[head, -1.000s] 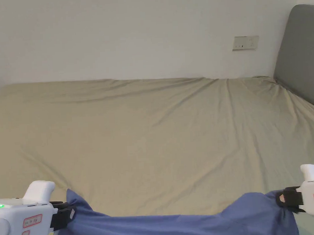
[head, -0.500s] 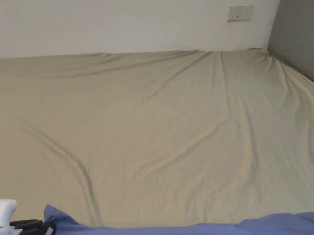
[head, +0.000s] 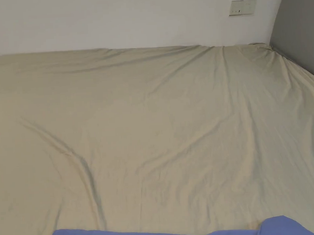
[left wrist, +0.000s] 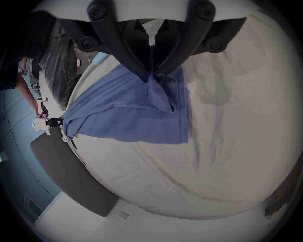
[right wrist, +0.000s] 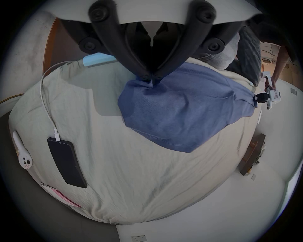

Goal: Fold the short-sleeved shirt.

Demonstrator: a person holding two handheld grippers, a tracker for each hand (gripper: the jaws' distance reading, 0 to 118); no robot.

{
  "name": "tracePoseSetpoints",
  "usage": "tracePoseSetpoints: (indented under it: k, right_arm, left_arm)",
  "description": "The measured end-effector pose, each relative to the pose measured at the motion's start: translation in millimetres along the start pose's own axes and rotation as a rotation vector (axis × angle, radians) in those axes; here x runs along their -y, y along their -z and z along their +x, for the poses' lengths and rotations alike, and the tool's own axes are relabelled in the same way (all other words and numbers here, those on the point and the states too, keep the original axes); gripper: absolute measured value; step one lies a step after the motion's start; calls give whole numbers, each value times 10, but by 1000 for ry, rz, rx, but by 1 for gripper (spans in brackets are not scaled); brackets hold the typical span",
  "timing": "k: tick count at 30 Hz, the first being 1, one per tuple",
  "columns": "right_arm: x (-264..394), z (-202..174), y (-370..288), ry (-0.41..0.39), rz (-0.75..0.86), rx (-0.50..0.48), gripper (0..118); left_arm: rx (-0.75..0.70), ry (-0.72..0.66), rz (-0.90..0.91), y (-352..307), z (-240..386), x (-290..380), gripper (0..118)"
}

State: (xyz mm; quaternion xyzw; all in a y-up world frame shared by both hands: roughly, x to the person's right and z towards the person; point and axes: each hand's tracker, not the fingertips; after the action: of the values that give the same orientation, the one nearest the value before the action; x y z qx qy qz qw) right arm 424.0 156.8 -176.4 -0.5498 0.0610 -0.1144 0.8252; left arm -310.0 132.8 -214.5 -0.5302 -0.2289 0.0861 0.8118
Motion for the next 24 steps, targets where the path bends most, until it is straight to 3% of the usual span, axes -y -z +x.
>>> tracePoseSetpoints:
  k: [3, 8, 9, 10, 11, 13, 16, 18, 21, 23, 24]
  right_arm:
    - [-3, -58, 114, -8, -19, 18, 1]
    - [73, -285, 139, -153, 2, 115, 8]
    - [98, -229, 146, -167, 11, 145, 20]
    - [132, -234, 62, -178, 15, 226, 49]
    - [165, -270, -67, -195, 46, 253, 61]
    - [279, -399, -493, -222, 200, 253, 62]
    - [438, -719, -1124, -272, 473, 355, 74]
    - [556, -979, -1473, -265, 664, 355, 80]
    - [665, -1379, -1783, -262, 849, 319, 80]
    - [683, -1597, -1899, -278, 909, 309, 72]
    - [693, -1683, -1945, -302, 933, 267, 60]
  left_arm:
    - [5, -26, 1, 85, -11, 26, 1]
    - [80, -69, 28, 2, -35, 3, 24]
    - [125, -79, 44, -67, -19, -3, 50]
    - [83, -53, 52, -135, 27, -16, 94]
    - [39, -7, 100, -230, 68, -30, 116]
    - [51, 28, 236, -501, 65, -55, 116]
    - [98, -141, 304, -666, -102, -127, 116]
    - [204, -263, 341, -626, -272, -130, 116]
    - [305, -382, 288, -367, -484, -153, 116]
    - [278, -416, 233, -181, -540, -175, 116]
    - [279, -398, 195, -72, -557, -192, 116]
